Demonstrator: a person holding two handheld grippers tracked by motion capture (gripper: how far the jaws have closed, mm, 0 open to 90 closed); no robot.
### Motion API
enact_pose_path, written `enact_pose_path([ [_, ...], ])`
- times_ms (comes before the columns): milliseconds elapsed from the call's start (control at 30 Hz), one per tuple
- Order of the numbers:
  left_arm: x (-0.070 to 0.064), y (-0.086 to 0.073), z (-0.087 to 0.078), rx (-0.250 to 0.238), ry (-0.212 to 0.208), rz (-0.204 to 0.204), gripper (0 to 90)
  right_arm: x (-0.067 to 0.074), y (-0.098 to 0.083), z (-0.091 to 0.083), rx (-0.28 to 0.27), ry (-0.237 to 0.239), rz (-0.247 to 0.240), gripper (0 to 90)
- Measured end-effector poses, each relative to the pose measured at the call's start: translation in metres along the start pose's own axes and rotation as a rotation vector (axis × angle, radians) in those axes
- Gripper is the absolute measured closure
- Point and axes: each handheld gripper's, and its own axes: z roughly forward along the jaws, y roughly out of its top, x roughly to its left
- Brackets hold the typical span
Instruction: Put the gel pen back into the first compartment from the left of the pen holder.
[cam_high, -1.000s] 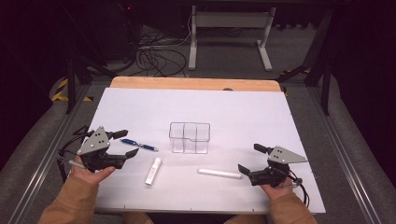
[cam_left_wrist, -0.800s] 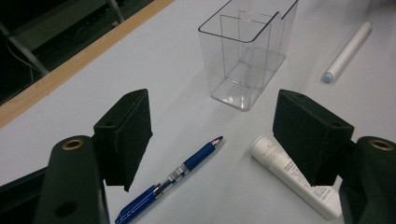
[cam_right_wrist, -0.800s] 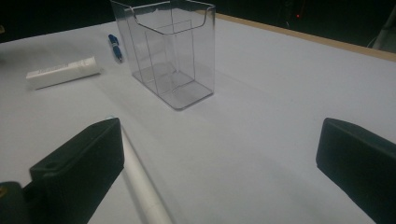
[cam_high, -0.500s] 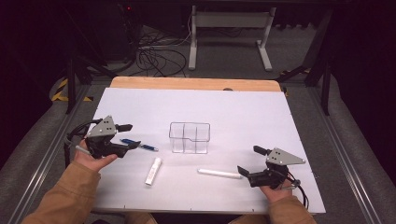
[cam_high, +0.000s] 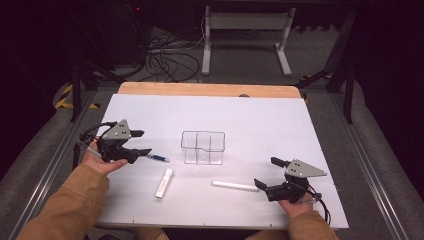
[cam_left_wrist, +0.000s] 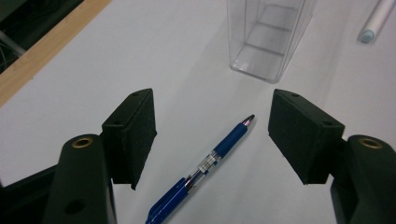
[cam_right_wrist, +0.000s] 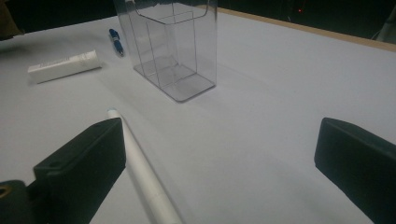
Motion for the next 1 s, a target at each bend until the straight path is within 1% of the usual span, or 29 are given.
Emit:
enact_pose_path([
  [67, 0.002, 0.0, 0.002, 0.015, 0.005, 0.013, 33.3, 0.0, 0.0, 0.0, 0.002, 0.003, 0.002, 2.6],
  [100, 0.002, 0.001, 0.002, 0.018, 0.0, 0.012, 33.3, 0.0, 0.0, 0.0, 0.003, 0.004, 0.003, 2.6],
  [167, 0.003, 0.003, 0.002, 0.02, -0.007, 0.026, 33.3, 0.0, 0.0, 0.001, 0.004, 0.005, 0.002, 2.6],
  [300, 0.004, 0.007, 0.005, 0.039, -0.014, 0.064, 33.3, 0.0, 0.0, 0.001, 0.002, 0.008, 0.005, 2.7],
  [333, 0.004, 0.008, 0.006, 0.049, -0.023, 0.066, 33.3, 0.0, 0.0, 0.001, 0.002, 0.008, 0.006, 2.7],
  [367, 0.004, 0.008, 0.007, 0.07, -0.025, 0.073, 33.4, 0.0, 0.0, 0.001, 0.0, 0.01, 0.007, 2.7],
  [400, 0.005, 0.009, 0.009, 0.095, -0.02, 0.085, 35.4, -0.001, 0.0, 0.001, 0.0, 0.011, 0.008, 2.7],
  [433, 0.005, 0.009, 0.01, 0.109, -0.021, 0.095, 37.1, -0.001, 0.0, 0.001, 0.0, 0.013, 0.009, 2.7],
  [467, 0.006, 0.009, 0.011, 0.111, -0.022, 0.101, 37.2, -0.001, -0.001, 0.001, -0.001, 0.014, 0.009, 2.7],
  [500, 0.006, 0.009, 0.013, 0.117, -0.034, 0.102, 37.7, -0.001, -0.001, 0.0, -0.001, 0.015, 0.009, 2.7],
  [567, 0.007, 0.009, 0.015, 0.134, -0.043, 0.131, 38.5, -0.001, -0.001, 0.0, -0.002, 0.018, 0.011, 2.7],
  [600, 0.008, 0.009, 0.016, 0.142, -0.051, 0.135, 38.6, -0.001, -0.001, 0.001, -0.001, 0.02, 0.012, 2.7],
  [633, 0.009, 0.009, 0.018, 0.15, -0.053, 0.148, 39.0, -0.001, -0.001, 0.001, -0.002, 0.022, 0.011, 2.7],
  [667, 0.008, 0.009, 0.019, 0.164, -0.06, 0.145, 39.0, -0.001, -0.001, 0.001, -0.002, 0.023, 0.011, 2.7],
  [700, 0.009, 0.01, 0.021, 0.163, -0.063, 0.162, 39.2, -0.002, -0.001, 0.001, -0.001, 0.024, 0.012, 2.7],
  [733, 0.009, 0.01, 0.022, 0.177, -0.071, 0.164, 39.5, -0.001, -0.001, 0.001, 0.0, 0.025, 0.014, 2.7],
  [800, 0.01, 0.011, 0.025, 0.189, -0.078, 0.193, 39.9, -0.001, -0.001, 0.001, -0.002, 0.027, 0.012, 2.7],
  [867, 0.009, 0.011, 0.029, 0.198, -0.091, 0.205, 40.3, -0.001, -0.001, 0.001, 0.0, 0.028, 0.014, 2.7],
  [900, 0.01, 0.011, 0.031, 0.203, -0.084, 0.214, 40.5, -0.001, -0.001, 0.001, 0.0, 0.028, 0.015, 2.7],
  [967, 0.011, 0.013, 0.035, 0.227, -0.096, 0.231, 42.2, -0.002, -0.001, 0.001, 0.0, 0.029, 0.017, 2.7],
  [1000, 0.01, 0.014, 0.037, 0.249, -0.098, 0.242, 42.9, -0.002, -0.001, 0.001, 0.0, 0.03, 0.018, 2.7],
])
